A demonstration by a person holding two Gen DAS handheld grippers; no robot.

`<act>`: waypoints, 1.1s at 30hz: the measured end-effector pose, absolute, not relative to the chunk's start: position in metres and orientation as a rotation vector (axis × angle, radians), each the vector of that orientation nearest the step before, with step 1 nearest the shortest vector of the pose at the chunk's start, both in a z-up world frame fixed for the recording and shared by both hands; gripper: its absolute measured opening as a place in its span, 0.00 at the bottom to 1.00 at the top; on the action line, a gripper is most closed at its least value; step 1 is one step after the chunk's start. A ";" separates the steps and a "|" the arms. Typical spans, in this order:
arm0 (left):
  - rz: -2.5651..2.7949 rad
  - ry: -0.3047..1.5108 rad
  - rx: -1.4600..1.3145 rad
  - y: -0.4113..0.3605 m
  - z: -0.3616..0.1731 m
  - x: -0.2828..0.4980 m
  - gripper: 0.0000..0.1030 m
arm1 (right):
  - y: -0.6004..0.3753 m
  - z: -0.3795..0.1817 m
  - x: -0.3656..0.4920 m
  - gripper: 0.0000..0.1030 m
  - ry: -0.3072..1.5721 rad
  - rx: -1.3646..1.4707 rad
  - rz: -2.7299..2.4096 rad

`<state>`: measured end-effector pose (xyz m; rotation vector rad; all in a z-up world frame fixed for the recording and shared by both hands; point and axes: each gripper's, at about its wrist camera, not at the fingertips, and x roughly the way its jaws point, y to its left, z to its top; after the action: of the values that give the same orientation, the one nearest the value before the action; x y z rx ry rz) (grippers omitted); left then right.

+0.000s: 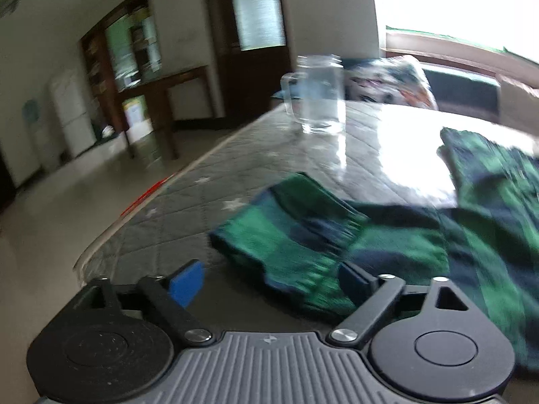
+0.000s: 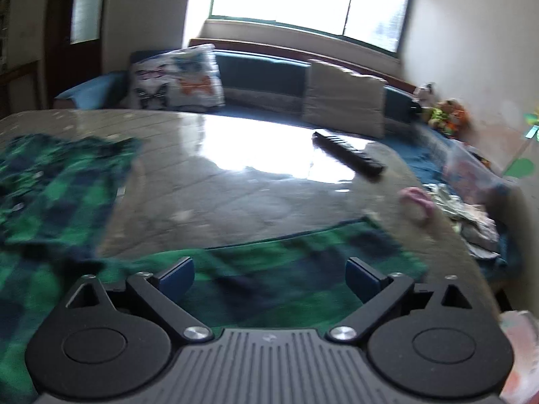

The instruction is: Fold clothes

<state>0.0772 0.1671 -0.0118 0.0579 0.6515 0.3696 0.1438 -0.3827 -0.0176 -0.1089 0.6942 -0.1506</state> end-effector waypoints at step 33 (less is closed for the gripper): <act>0.607 0.640 0.192 0.258 -0.003 0.144 0.91 | -0.364 -0.045 0.157 1.00 0.763 -0.098 -0.156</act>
<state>0.1438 0.2584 -0.0030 0.1916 0.6402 0.6070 0.1568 -0.3642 -0.0449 -0.0977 0.7627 -0.1557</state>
